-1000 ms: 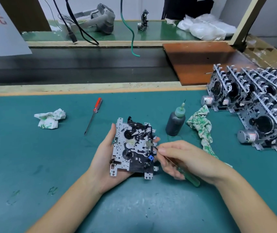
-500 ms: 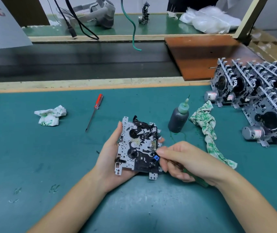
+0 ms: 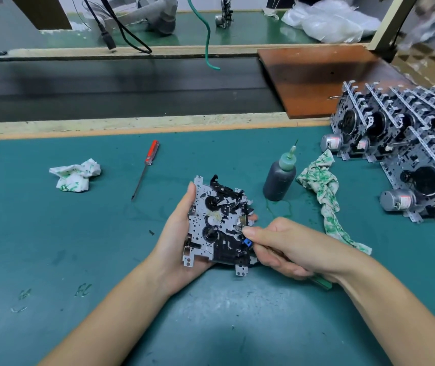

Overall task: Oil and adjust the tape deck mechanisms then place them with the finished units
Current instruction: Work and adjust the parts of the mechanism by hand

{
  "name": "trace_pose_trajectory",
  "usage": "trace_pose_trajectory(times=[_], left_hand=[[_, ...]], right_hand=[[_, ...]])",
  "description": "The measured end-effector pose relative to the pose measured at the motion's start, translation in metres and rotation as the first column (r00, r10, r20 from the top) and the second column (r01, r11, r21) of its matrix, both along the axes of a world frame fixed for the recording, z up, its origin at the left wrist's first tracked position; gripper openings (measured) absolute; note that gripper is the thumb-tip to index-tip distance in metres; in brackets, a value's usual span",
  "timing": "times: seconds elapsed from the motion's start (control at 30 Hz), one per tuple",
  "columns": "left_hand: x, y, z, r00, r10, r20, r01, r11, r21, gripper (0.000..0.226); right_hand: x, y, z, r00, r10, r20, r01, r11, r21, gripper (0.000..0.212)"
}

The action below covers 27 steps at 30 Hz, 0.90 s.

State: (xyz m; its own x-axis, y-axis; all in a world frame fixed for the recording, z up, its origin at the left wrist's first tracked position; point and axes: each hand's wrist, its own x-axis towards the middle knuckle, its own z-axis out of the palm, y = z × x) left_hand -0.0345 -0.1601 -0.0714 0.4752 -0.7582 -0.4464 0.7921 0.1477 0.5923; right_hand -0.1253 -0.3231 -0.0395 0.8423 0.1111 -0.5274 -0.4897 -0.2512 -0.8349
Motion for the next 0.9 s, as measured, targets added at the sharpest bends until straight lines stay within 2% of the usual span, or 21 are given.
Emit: trace_pose_trajectory(times=[0.5, 0.7, 0.9], left_hand=[[-0.001, 0.001, 0.001, 1.000, -0.006, -0.002, 0.006, 1.000, 0.001, 0.072], [0.000, 0.006, 0.008, 0.998, -0.004, -0.070, -0.001, 0.998, -0.070, 0.075], [-0.002, 0.005, 0.011, 0.985, 0.032, -0.171, -0.059, 0.986, -0.157, 0.079]], right_hand=[[0.003, -0.006, 0.001, 0.994, 0.102, -0.039, -0.101, 0.994, 0.037, 0.063], [-0.003, -0.011, -0.003, 1.000, -0.012, 0.009, 0.011, 0.994, 0.108, 0.059], [-0.003, -0.022, 0.004, 0.988, -0.151, -0.015, 0.151, 0.964, 0.219, 0.048]])
